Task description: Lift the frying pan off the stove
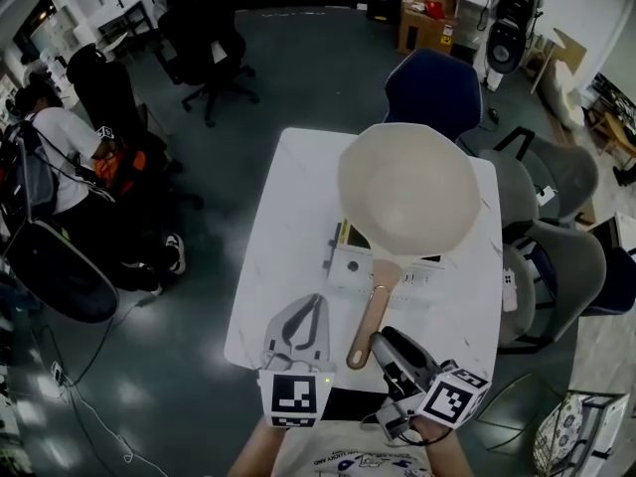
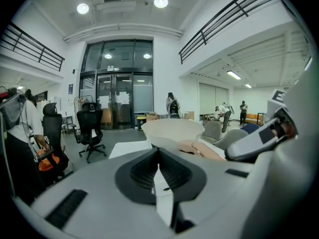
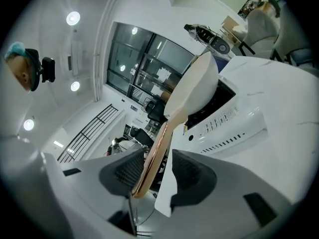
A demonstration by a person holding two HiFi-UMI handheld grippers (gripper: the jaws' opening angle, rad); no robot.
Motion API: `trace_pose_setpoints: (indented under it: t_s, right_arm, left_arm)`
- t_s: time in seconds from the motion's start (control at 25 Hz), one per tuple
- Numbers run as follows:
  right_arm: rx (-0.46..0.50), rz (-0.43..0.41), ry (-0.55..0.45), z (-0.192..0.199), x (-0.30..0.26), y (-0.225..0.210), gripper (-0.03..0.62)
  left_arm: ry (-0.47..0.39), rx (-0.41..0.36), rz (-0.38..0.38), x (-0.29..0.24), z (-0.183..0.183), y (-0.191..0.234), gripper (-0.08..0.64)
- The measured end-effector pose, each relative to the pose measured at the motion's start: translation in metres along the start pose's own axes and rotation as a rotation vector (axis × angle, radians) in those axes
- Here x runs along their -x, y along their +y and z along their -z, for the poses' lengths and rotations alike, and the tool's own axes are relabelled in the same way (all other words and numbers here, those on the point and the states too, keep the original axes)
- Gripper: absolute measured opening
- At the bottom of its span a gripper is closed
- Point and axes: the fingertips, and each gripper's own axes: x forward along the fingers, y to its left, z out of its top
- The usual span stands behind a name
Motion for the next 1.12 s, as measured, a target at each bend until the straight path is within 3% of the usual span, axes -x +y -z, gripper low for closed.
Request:
trace_pose_setpoints:
  t_s: [0.32, 1.12]
  right_arm:
    - [-0.148, -0.065, 0.026, 0.013, -0.013, 0.008, 0.204]
    - [-0.231, -0.139, 0.099, 0.024, -0.035, 0.017, 0.202]
  left_arm:
    - [0.022, 0.001, 0.018, -0.008, 0.006, 0.01, 0.02]
    - [0.056, -0.01, 0.093, -0.017, 0.017, 0.013, 0.02]
